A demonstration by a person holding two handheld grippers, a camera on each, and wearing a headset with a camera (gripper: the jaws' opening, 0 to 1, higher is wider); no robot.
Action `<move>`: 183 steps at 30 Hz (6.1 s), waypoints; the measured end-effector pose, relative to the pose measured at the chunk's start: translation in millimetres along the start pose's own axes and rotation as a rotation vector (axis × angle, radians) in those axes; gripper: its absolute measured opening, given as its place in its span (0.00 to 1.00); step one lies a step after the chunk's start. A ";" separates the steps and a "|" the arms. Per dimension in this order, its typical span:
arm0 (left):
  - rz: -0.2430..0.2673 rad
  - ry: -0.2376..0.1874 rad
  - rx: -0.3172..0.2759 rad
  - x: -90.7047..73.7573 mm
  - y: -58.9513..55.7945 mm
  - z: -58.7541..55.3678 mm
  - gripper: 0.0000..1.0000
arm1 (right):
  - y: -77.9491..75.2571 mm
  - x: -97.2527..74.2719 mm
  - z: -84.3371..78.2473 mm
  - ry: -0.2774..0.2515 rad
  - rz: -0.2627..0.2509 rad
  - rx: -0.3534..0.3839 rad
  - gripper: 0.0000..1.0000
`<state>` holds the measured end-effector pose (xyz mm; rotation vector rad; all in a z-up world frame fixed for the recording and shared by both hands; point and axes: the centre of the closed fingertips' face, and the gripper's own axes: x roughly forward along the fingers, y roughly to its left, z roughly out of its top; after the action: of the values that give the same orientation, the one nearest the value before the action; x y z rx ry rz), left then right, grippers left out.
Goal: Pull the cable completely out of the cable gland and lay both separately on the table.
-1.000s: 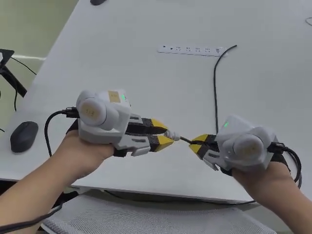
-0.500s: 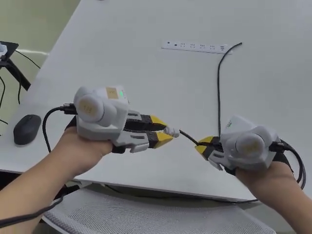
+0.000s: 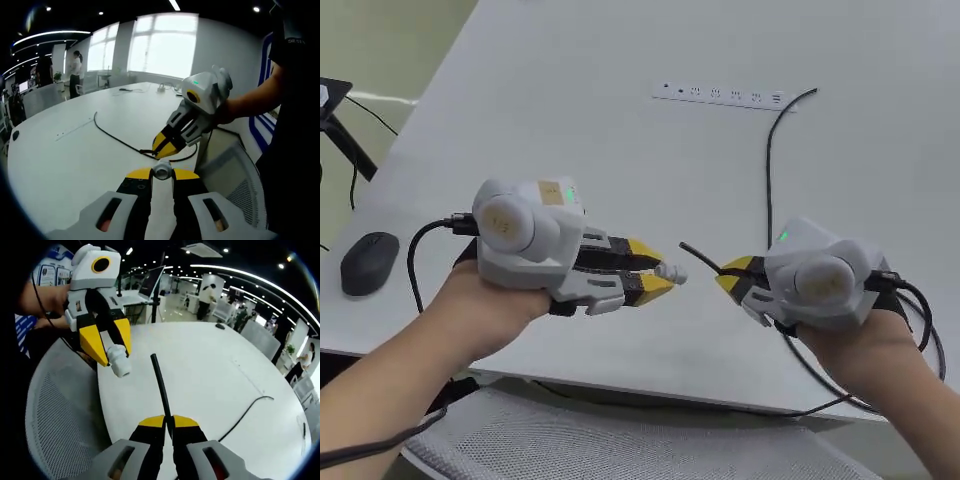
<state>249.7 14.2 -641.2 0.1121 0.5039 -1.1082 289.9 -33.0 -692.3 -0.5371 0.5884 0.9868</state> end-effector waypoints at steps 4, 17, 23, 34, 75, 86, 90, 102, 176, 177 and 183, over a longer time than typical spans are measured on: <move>-0.004 0.000 -0.007 -4.9 5.4 -8.1 0.15 | -7.2 9.3 12.4 -0.001 -0.014 0.003 0.00; -0.031 0.000 -0.024 -24.4 22.1 -38.9 0.15 | -10.0 51.2 47.0 0.032 -0.041 -0.052 0.00; -0.043 -0.004 -0.031 -31.9 29.9 -47.2 0.15 | -2.0 71.2 66.2 0.037 -0.038 -0.099 0.00; -0.064 -0.014 -0.032 -45.9 36.0 -57.4 0.15 | 11.9 90.6 91.2 0.070 -0.050 -0.213 0.00; 0.033 -0.006 -0.132 -69.9 108.1 -159.6 0.15 | 70.9 225.7 75.8 0.200 0.181 -0.188 0.00; 0.063 0.017 -0.190 -71.1 123.8 -192.9 0.15 | 89.4 244.5 65.4 0.240 0.238 -0.246 0.00; 0.080 0.021 -0.204 -72.0 127.3 -197.0 0.15 | 89.4 245.9 63.1 0.245 0.243 -0.241 0.00; 0.085 0.062 -0.185 -71.8 124.6 -204.4 0.15 | 88.0 247.0 64.0 0.237 0.265 -0.186 0.00; 0.144 -0.055 -0.247 -115.0 97.7 -136.6 0.65 | 55.1 75.8 109.7 -0.126 0.153 0.117 0.74; 0.147 -0.067 -0.249 -118.8 96.1 -131.8 0.66 | 53.5 68.0 109.2 -0.147 0.141 0.143 0.75; 0.167 -0.093 -0.255 -135.7 89.4 -115.3 0.72 | 48.1 36.0 94.0 -0.204 0.104 0.246 0.81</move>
<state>242.7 205.2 -697.2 -0.1178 0.5386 -0.8746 282.6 72.2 -655.8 -0.1861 0.5492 1.0358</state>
